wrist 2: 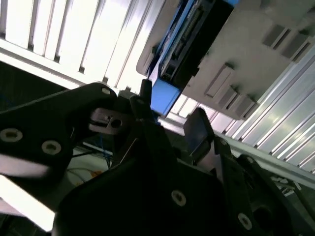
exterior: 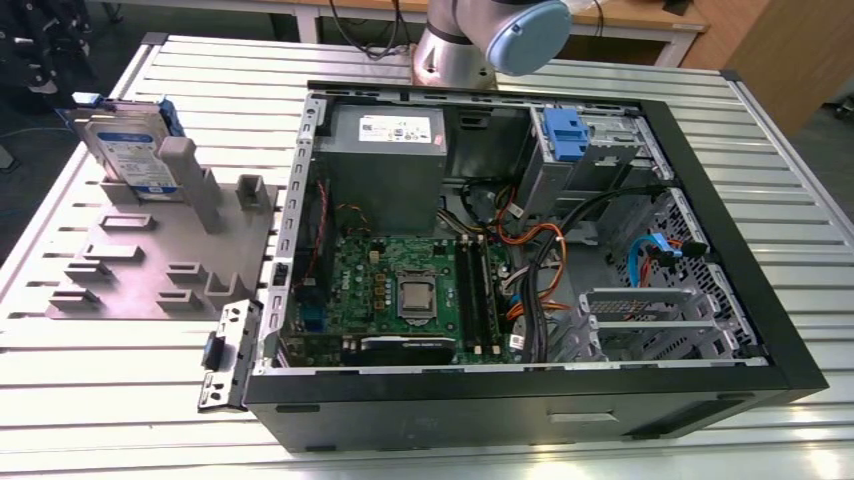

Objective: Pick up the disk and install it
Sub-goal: 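Pick up the disk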

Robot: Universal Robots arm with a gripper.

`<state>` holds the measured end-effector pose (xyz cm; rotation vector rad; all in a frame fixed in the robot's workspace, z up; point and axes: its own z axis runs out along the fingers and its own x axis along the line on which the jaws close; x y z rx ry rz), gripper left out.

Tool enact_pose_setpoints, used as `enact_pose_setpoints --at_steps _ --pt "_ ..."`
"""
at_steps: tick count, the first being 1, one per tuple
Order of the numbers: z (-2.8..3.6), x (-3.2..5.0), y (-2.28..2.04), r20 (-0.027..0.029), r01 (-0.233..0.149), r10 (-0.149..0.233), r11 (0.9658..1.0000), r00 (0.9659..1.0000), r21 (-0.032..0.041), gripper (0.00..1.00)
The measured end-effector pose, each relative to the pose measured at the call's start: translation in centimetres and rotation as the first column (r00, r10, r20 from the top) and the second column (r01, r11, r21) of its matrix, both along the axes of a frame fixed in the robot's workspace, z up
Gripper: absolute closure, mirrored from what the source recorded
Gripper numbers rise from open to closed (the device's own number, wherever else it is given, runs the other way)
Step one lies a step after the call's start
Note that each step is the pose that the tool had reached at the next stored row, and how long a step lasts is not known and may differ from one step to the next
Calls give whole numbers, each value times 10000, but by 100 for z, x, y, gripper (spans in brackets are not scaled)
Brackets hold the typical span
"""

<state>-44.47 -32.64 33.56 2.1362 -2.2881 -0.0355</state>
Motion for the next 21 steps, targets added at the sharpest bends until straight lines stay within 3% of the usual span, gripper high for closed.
enact_pose_setpoints --at_steps 4,6,7,18,21 --pt "-57 -79 6 11 -28 28 10000 10000 56 47" --pt "-73 -81 6 9 -31 30 9998 10000 171 47" --pt "-76 -81 6 13 -30 30 9998 10000 191 47" --pt "-84 -82 -3 54 -33 32 9998 10000 193 47" --pt "-104 -82 -16 55 -34 33 9996 10000 263 47"
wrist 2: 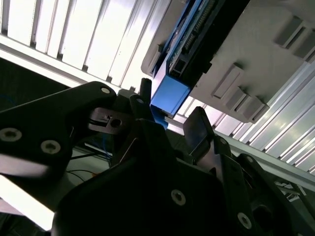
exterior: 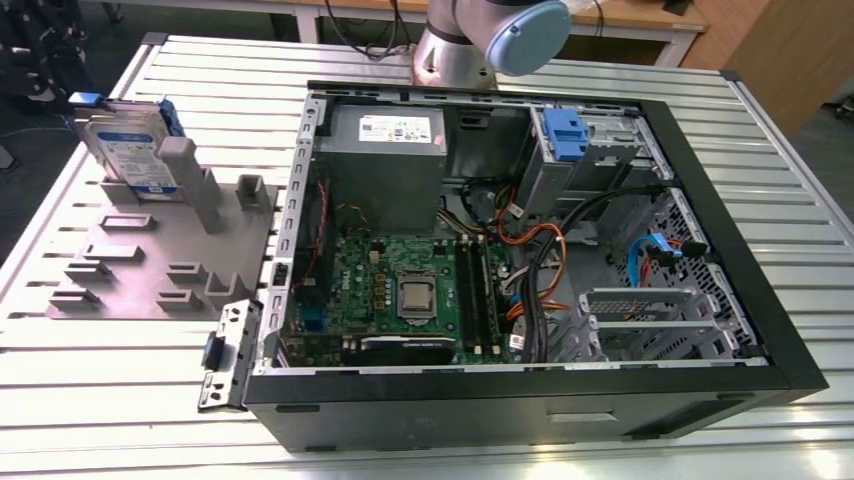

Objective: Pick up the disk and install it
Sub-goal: 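Pick up the disk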

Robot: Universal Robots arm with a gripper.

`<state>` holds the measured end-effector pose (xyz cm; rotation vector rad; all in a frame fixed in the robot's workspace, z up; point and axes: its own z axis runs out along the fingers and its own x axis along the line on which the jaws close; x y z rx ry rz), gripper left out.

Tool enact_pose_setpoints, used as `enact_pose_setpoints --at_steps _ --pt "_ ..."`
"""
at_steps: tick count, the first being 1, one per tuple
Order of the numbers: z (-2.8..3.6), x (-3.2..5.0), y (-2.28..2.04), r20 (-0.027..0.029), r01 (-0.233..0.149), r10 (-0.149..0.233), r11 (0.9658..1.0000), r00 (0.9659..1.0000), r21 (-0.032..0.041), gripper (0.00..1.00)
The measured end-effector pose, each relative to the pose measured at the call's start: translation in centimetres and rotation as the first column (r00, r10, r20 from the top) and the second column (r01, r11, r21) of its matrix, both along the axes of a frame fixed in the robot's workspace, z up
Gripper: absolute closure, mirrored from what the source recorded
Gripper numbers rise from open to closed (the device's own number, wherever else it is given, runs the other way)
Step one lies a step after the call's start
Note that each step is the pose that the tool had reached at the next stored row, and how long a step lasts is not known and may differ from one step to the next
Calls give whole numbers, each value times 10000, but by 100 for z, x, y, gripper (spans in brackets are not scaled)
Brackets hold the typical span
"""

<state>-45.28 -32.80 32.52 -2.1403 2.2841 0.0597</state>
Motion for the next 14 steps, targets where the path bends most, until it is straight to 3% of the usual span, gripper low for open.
enact_pose_setpoints --at_steps 4,10,14 --pt "-35 6 -22 3 0 0 9999 10000 163 47" --pt "-86 63 -24 -16 1 0 9995 10000 319 47" --pt "-104 69 -23 -18 1 0 9995 10000 327 47"
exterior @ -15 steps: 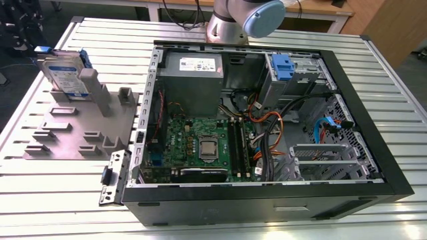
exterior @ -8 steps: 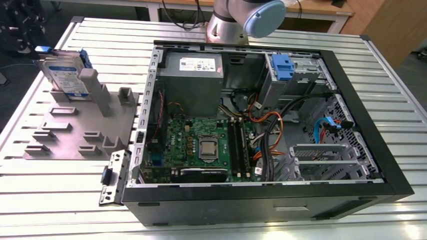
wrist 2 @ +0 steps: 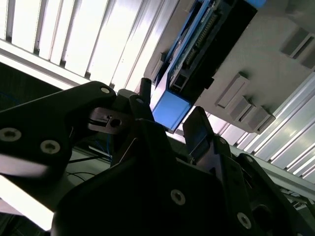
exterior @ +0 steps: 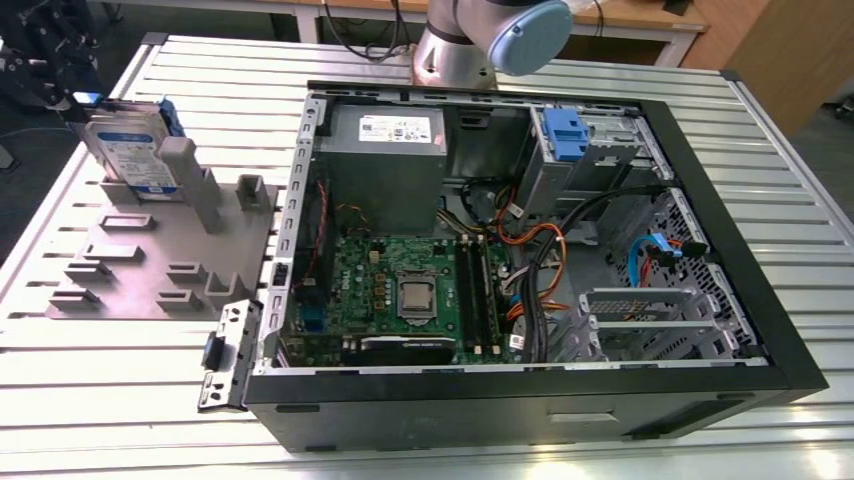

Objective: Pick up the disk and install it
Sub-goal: 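Pick up the disk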

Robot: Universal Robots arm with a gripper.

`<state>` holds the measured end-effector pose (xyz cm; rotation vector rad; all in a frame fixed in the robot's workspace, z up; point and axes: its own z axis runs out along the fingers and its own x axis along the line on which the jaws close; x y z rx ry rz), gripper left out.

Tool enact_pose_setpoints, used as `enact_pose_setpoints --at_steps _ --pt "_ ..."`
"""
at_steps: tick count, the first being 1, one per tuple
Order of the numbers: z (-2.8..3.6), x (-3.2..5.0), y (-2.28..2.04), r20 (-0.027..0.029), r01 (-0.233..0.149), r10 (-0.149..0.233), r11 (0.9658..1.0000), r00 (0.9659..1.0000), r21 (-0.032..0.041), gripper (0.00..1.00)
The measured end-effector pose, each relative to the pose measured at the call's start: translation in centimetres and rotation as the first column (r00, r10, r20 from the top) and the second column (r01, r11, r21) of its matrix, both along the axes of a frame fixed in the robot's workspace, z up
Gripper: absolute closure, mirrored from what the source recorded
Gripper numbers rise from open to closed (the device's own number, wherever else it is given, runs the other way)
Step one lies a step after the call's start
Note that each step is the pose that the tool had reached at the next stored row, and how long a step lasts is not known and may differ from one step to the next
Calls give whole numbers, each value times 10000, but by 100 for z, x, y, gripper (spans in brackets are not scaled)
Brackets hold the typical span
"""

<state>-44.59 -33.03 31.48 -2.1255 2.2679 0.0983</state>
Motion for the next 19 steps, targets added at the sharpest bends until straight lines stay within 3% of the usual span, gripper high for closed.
enact_pose_setpoints --at_steps 6,10,13,19 --pt "-3 0 0 0 0 0 10000 10000 7 47" --pt "-12 -6 -7 -3 1 -1 10000 10000 79 47" --pt "-42 -7 -7 -54 9 -9 10000 10000 86 47" --pt "-120 -7 -7 -217 13 -11 10000 9998 86 47"
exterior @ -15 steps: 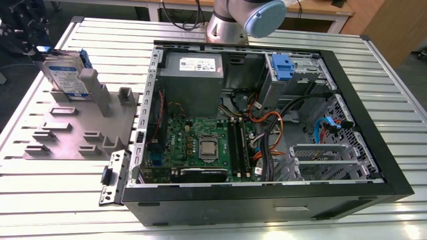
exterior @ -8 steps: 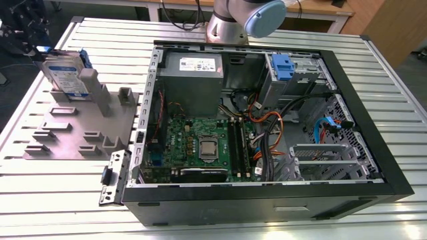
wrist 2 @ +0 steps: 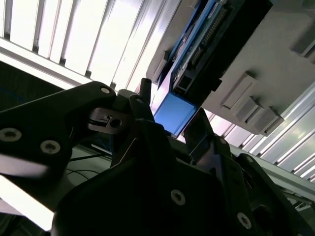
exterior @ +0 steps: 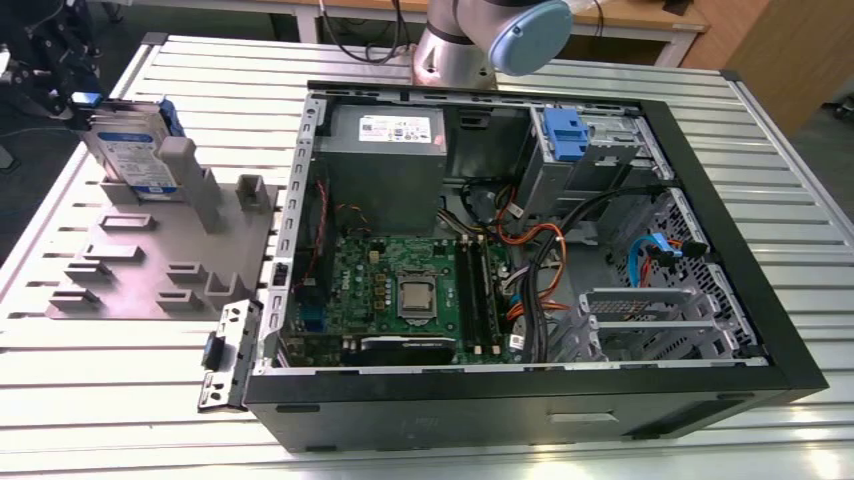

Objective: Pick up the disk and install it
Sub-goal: 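Pick up the disk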

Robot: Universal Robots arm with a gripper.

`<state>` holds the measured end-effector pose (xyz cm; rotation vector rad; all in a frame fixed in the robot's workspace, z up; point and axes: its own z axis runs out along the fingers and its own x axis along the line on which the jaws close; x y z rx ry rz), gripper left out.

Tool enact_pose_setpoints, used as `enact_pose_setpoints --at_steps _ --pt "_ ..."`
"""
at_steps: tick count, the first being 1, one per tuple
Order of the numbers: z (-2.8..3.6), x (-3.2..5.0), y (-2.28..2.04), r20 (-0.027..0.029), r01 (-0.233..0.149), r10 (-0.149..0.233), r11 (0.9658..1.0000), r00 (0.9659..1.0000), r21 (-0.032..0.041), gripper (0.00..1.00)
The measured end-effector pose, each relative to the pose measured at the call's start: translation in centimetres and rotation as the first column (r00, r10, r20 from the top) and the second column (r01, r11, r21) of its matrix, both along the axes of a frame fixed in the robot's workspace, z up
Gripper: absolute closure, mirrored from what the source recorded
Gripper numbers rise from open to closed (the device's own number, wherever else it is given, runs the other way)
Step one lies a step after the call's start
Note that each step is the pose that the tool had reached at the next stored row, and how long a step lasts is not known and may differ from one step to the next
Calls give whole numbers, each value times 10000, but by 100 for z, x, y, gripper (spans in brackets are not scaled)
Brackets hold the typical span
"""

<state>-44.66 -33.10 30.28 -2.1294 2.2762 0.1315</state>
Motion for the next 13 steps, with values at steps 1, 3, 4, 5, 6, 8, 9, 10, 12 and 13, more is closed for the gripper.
enact_pose_setpoints --at_steps 1,3,4,5,6,8,9,10,12,13 --pt "-13 0 0 -26 1 -1 10000 10000 0 47" --pt "-27 0 0 -41 1 -1 10000 10000 -1 47" --pt "-29 0 0 -44 1 -1 10000 10000 -2 47" --pt "-33 0 0 -43 1 -1 10000 10000 -1 47" --pt "-38 0 0 -41 1 -1 10000 10000 0 47" --pt "-53 0 0 -40 1 -1 10000 10000 0 47" --pt "-61 0 0 -41 1 -1 10000 10000 0 47" --pt "-69 0 0 -40 1 -1 10000 10000 0 47" --pt "-83 0 -1 -40 0 0 10000 10000 0 47" --pt "-92 0 -2 -40 -1 1 10000 10000 0 47"
